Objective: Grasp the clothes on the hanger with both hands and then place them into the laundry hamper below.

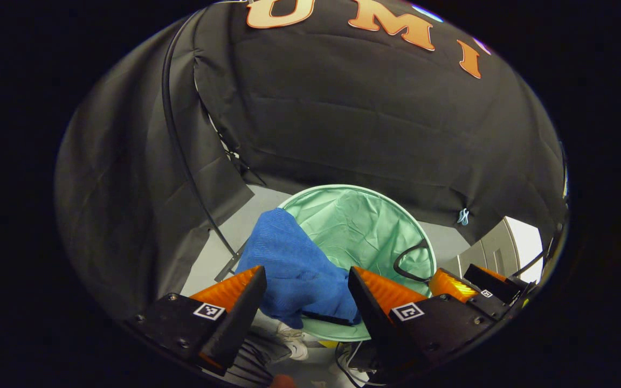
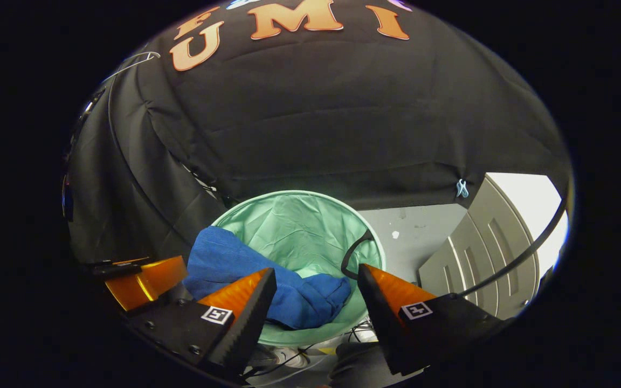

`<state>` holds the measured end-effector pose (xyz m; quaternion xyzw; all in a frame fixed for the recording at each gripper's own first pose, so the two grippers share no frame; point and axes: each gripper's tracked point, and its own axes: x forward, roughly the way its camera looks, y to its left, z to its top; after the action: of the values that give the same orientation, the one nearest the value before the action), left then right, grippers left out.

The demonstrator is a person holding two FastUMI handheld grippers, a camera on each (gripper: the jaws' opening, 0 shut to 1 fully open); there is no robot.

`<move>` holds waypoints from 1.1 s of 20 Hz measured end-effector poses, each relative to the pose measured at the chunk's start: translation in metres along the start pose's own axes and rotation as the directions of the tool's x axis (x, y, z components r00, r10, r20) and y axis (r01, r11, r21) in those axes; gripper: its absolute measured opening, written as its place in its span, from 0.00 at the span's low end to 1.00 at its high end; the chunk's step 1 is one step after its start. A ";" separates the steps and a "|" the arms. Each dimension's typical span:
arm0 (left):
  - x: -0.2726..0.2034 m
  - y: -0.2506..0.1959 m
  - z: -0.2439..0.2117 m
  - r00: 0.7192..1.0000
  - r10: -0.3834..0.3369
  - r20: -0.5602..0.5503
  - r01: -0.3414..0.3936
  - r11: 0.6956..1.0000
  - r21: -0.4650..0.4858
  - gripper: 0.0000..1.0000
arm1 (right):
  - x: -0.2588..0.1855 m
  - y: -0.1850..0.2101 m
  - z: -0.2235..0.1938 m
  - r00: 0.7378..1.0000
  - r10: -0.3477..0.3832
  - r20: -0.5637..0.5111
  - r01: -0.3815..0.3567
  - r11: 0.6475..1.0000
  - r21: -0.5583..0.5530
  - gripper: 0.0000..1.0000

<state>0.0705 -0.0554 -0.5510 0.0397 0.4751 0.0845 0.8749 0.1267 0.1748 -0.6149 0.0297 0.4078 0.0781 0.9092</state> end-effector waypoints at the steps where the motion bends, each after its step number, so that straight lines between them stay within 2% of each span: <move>1: -0.004 0.001 0.002 1.000 0.000 0.005 0.000 1.000 -0.002 0.98 | -0.004 0.000 0.001 1.000 -0.006 0.004 0.006 1.000 -0.004 0.99; 11: -0.056 0.010 0.028 0.993 -0.025 0.112 0.030 0.999 -0.045 0.97 | -0.061 0.007 0.027 0.994 -0.011 0.108 0.011 1.000 0.001 0.99; 16: -0.089 0.008 0.055 0.979 -0.045 0.198 0.053 0.998 -0.037 0.97 | -0.092 0.005 0.051 0.985 -0.002 0.173 0.000 1.000 0.012 0.98; 22: -0.122 0.005 0.084 0.957 -0.064 0.284 0.083 0.995 -0.055 0.97 | -0.118 -0.015 0.079 0.971 -0.012 0.238 0.006 1.000 0.026 0.99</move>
<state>0.0752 -0.0720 -0.4040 0.0048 0.3436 0.0612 0.9371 0.1099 0.1415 -0.4772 0.0483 0.2968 0.0648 0.9515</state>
